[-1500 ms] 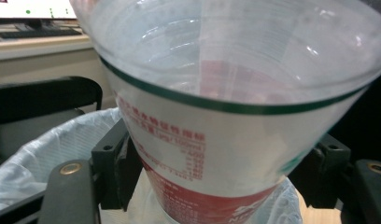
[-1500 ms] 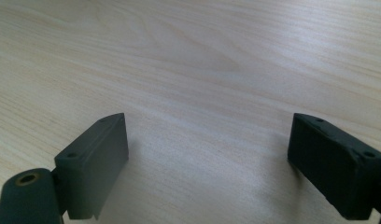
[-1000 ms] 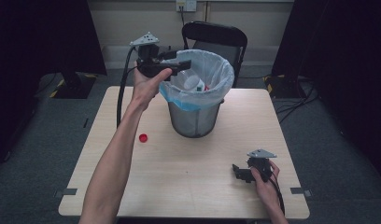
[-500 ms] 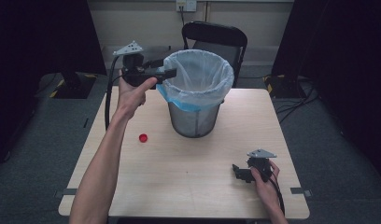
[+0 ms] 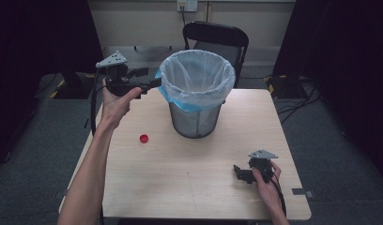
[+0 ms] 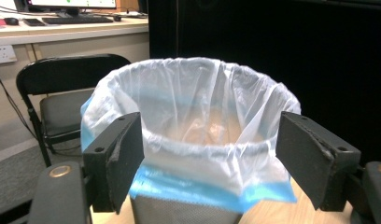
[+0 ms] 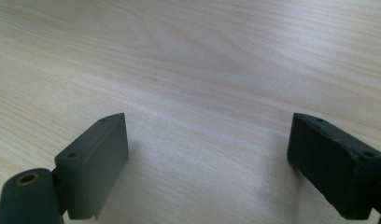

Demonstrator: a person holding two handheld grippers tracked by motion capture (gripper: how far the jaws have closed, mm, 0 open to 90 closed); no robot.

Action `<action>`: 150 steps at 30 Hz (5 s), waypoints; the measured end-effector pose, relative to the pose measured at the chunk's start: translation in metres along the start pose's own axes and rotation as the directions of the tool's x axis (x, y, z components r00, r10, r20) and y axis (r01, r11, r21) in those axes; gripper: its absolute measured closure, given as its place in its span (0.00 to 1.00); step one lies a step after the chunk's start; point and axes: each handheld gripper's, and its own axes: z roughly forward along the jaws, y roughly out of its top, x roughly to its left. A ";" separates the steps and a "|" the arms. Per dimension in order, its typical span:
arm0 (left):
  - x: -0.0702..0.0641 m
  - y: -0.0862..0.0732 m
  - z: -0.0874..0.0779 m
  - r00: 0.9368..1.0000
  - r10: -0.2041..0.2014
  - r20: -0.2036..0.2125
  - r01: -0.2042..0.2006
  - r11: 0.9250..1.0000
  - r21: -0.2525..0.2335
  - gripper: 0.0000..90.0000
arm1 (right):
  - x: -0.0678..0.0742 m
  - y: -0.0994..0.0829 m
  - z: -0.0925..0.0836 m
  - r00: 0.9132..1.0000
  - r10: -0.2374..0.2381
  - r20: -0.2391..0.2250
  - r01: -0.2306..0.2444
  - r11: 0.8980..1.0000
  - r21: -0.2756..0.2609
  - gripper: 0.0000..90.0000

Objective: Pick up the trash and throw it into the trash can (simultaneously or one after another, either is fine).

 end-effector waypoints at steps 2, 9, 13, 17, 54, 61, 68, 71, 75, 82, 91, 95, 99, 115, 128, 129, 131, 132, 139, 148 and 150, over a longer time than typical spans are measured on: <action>0.000 -0.004 -0.004 1.000 0.003 -0.005 -0.003 1.000 0.015 0.25 | 0.000 0.000 0.000 1.000 0.000 0.000 0.000 1.000 0.000 0.13; 0.003 -0.023 -0.018 0.999 -0.005 -0.036 0.007 0.999 0.045 0.26 | 0.000 0.000 0.000 1.000 0.001 0.001 -0.001 1.000 0.000 0.13; 0.009 -0.039 -0.025 0.999 -0.023 -0.046 0.026 0.997 0.066 0.27 | 0.000 0.000 0.000 1.000 0.000 0.000 0.000 1.000 0.001 0.13; 0.013 -0.056 -0.028 0.998 -0.043 -0.047 0.047 0.995 0.084 0.28 | 0.000 0.000 0.000 1.000 0.000 0.000 0.000 1.000 0.000 0.13; 0.045 -0.207 0.008 0.981 -0.122 -0.150 0.176 0.884 0.432 0.47 | 0.000 0.000 0.000 1.000 0.000 0.000 0.000 1.000 0.000 0.13; 0.048 -0.217 0.021 0.981 -0.092 -0.172 0.164 0.866 0.472 0.52 | 0.000 0.000 0.000 1.000 0.001 0.001 -0.001 1.000 0.000 0.13; 0.047 -0.223 0.032 0.982 -0.059 -0.178 0.142 0.852 0.504 0.56 | 0.000 0.000 0.000 1.000 0.001 0.001 -0.001 1.000 0.000 0.13; 0.048 -0.227 0.034 0.982 -0.043 -0.186 0.136 0.843 0.521 0.58 | 0.000 0.000 0.000 1.000 0.000 0.000 0.000 1.000 0.000 0.13; 0.050 -0.227 0.033 0.979 -0.040 -0.199 0.140 0.842 0.521 0.62 | 0.000 0.000 0.000 1.000 0.000 0.000 0.000 1.000 0.000 0.13; 0.048 -0.227 0.033 0.978 0.007 -0.208 0.108 0.838 0.535 0.73 | 0.000 0.000 0.000 1.000 0.000 0.000 0.000 1.000 0.000 0.13; 0.048 -0.228 0.030 0.982 -0.015 -0.190 0.115 0.842 0.528 0.82 | 0.000 0.000 0.000 1.000 0.001 0.001 -0.001 1.000 0.000 0.13; 0.046 -0.229 0.030 0.988 -0.022 -0.155 0.101 0.843 0.529 0.93 | 0.000 0.000 0.000 1.000 0.000 0.000 0.000 1.000 0.000 0.13; 0.047 -0.230 0.029 0.986 -0.042 -0.162 0.121 0.847 0.518 0.93 | 0.000 0.000 0.000 1.000 0.001 0.001 -0.001 1.000 0.000 0.13; 0.045 -0.226 0.024 0.987 -0.098 -0.126 0.146 0.869 0.472 0.96 | 0.000 0.000 0.000 1.000 0.000 0.000 0.000 1.000 0.000 0.13; 0.042 -0.213 0.014 0.987 -0.119 -0.106 0.152 0.901 0.405 0.96 | 0.000 0.000 0.000 1.000 0.000 0.000 0.000 1.000 0.000 0.13; 0.042 -0.211 0.013 0.987 -0.118 -0.105 0.151 0.904 0.400 0.96 | 0.000 0.000 0.000 1.000 0.000 0.000 0.000 1.000 0.000 0.13; 0.041 -0.208 0.012 0.987 -0.119 -0.103 0.150 0.910 0.387 0.96 | 0.000 0.000 0.000 1.000 0.000 0.000 0.000 1.000 0.000 0.13; 0.041 -0.207 0.011 0.987 -0.123 -0.102 0.153 0.913 0.378 0.96 | 0.000 0.000 0.000 1.000 0.000 0.000 0.000 1.000 0.001 0.13; 0.038 -0.197 0.003 0.987 -0.129 -0.093 0.153 0.934 0.322 0.96 | 0.000 0.000 0.000 1.000 0.000 0.000 0.000 1.000 0.000 0.13; 0.035 -0.188 -0.003 0.988 -0.133 -0.082 0.151 0.948 0.279 0.96 | 0.000 0.000 0.000 1.000 0.000 0.000 0.000 1.000 0.000 0.13; 0.034 -0.185 -0.005 0.988 -0.135 -0.080 0.152 0.951 0.268 0.96 | 0.000 0.000 0.000 1.000 0.001 0.001 -0.001 1.000 0.000 0.13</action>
